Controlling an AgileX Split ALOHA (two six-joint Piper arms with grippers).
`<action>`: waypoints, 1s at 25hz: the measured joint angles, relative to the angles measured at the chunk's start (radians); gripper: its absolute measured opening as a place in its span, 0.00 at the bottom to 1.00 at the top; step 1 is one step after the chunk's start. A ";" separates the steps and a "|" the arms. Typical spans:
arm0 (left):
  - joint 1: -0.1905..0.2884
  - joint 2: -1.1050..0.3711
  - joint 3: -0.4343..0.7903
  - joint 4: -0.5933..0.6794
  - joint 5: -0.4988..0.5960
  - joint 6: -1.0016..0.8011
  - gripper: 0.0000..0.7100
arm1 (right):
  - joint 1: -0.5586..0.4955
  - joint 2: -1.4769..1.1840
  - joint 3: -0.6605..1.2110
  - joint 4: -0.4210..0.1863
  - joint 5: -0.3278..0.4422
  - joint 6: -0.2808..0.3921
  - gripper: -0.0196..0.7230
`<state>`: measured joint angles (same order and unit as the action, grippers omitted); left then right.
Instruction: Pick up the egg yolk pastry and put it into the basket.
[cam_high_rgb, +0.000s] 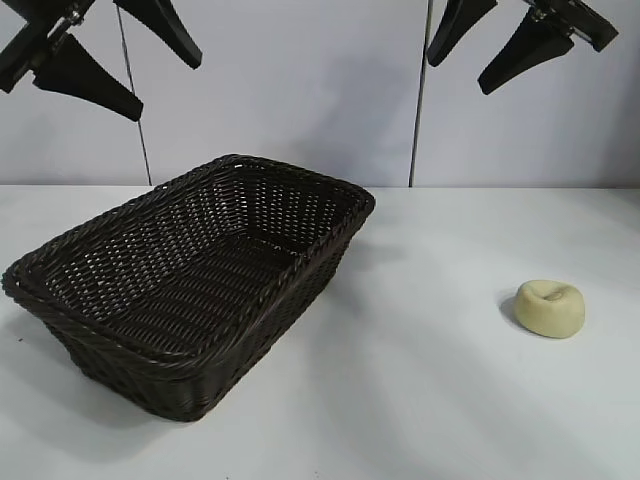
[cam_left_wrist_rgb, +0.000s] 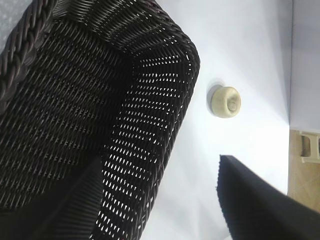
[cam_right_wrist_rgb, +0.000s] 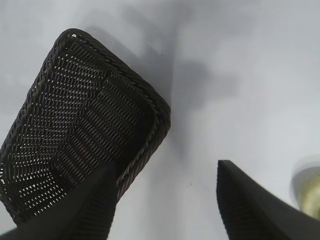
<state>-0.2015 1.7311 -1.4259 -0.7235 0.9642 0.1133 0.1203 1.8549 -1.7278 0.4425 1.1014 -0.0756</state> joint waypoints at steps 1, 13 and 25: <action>0.000 0.000 0.000 0.000 -0.002 0.000 0.67 | 0.000 0.000 0.000 0.000 0.000 0.000 0.61; 0.002 0.000 0.000 -0.045 -0.007 -0.001 0.67 | 0.000 0.000 0.000 -0.001 -0.003 0.000 0.61; 0.008 -0.086 0.004 0.187 0.036 -0.303 0.67 | 0.000 0.000 0.000 -0.001 -0.013 0.000 0.61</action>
<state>-0.1938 1.6448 -1.4216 -0.5368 0.9998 -0.1897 0.1203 1.8549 -1.7278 0.4416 1.0887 -0.0756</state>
